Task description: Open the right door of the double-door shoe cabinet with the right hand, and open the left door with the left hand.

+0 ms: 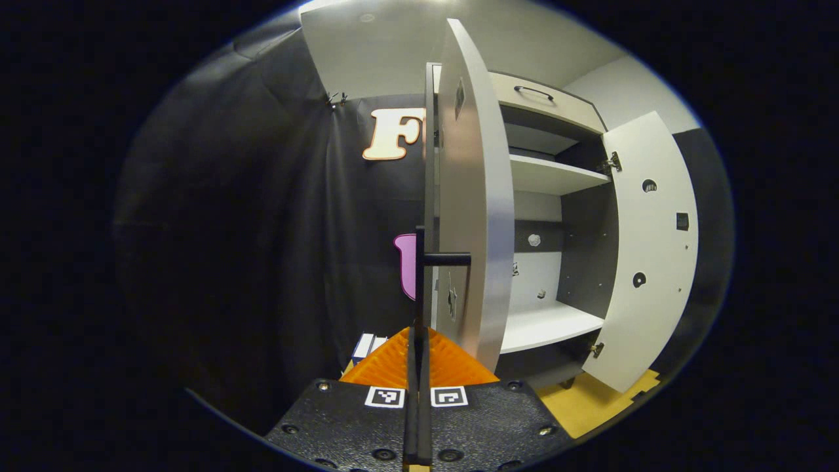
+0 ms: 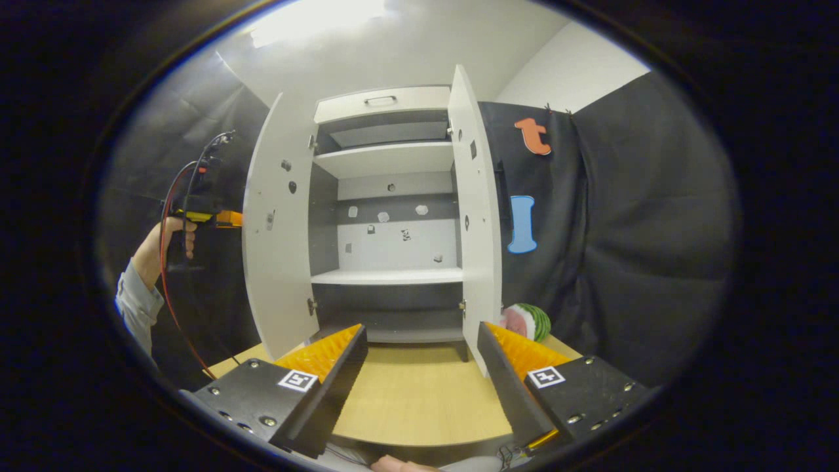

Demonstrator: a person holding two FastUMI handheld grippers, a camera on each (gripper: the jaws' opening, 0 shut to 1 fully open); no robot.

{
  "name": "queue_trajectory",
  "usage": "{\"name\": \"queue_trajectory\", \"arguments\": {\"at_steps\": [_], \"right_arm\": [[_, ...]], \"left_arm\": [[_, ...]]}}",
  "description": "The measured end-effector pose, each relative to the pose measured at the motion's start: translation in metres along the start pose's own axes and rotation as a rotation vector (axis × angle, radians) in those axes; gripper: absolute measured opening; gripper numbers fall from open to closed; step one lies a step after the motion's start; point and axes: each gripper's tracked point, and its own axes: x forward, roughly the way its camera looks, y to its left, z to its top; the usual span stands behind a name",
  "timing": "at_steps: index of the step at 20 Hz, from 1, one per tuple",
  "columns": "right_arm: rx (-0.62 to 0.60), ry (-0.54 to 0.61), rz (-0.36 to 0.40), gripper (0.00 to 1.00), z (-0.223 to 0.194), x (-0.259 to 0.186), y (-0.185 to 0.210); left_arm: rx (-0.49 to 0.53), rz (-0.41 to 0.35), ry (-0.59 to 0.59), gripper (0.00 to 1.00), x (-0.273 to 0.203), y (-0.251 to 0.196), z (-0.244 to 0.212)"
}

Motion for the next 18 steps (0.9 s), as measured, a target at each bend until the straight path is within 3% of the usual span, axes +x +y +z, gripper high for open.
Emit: {"name": "queue_trajectory", "arguments": {"at_steps": [4, 6, 7, 8, 9, 11, 14, 17, 18], "right_arm": [[0.011, 0.0, -0.018, 1.0, 0.0, 0.002, -0.006], [0.011, -0.001, -0.022, 1.0, 0.001, 0.003, -0.007], [0.01, -0.001, -0.024, 1.0, 0.001, 0.003, -0.007], [0.008, -0.001, -0.027, 1.0, 0.001, 0.003, -0.008], [0.006, 0.0, -0.03, 1.0, 0.001, 0.003, -0.008], [0.002, 0.002, -0.031, 1.0, 0.001, 0.004, -0.006], [-0.005, -0.003, -0.026, 1.0, 0.002, 0.002, -0.003], [-0.008, -0.008, -0.026, 1.0, 0.004, 0.002, -0.002], [-0.007, -0.01, -0.028, 1.0, 0.005, 0.001, -0.003]], "left_arm": [[-0.017, 0.005, 0.034, 0.01, -0.012, -0.001, -0.007], [-0.074, 0.029, 0.033, 0.02, -0.023, -0.002, -0.006], [-0.089, 0.031, 0.039, 0.06, -0.03, -0.005, -0.008], [-0.08, 0.023, 0.036, 0.09, -0.037, -0.01, -0.008], [-0.054, 0.007, 0.03, 0.01, -0.041, -0.018, -0.01], [-0.008, 0.0, 0.025, 0.02, -0.054, -0.025, -0.008], [-0.006, -0.002, 0.02, 0.1, -0.076, -0.035, -0.007], [-0.011, 0.018, 0.007, 0.34, -0.095, -0.038, -0.008], [-0.014, 0.022, 0.005, 0.36, -0.1, -0.04, -0.009]]}}
